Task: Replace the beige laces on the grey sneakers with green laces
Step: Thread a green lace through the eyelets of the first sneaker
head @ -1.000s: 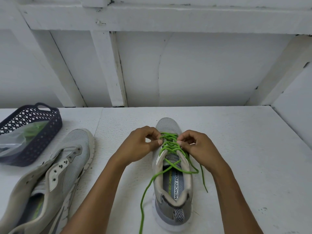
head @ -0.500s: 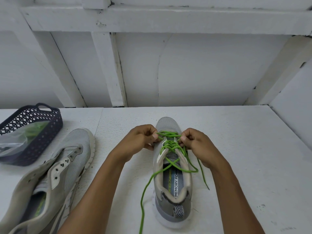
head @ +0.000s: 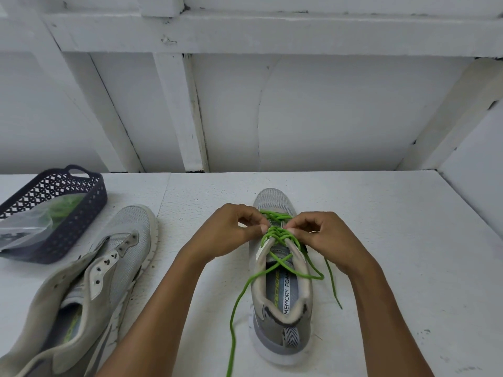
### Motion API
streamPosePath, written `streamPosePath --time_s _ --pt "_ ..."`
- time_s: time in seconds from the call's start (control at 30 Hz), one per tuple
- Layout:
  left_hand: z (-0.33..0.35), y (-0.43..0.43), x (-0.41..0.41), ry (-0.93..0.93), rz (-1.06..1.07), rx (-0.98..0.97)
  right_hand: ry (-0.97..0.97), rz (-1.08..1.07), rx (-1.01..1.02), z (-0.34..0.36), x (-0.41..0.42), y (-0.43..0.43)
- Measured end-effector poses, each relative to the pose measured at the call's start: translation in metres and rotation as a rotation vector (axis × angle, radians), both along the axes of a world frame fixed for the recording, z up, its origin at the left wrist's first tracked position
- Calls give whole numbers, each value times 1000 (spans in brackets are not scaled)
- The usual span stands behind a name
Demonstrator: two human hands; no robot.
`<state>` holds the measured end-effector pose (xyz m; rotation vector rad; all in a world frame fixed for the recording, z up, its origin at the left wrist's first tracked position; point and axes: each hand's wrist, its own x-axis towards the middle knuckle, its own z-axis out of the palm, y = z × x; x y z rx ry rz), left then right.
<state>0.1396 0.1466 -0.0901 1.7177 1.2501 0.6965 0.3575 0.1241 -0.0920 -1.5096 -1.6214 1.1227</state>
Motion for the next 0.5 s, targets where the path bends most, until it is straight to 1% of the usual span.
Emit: streamPosePath --time_s 0.23,0.33,0.4,0.5 --pt "1 -1 3 -28 51 -29 -60 -2 16 0 -2 0" --pt "3 0 6 -47 60 -85 11 -18 -22 0 -1 0" --pt "3 1 7 -30 66 -85 33 -15 -34 2 -1 1" --pt "3 5 10 36 37 -69 -21 -4 -22 3 -2 3"
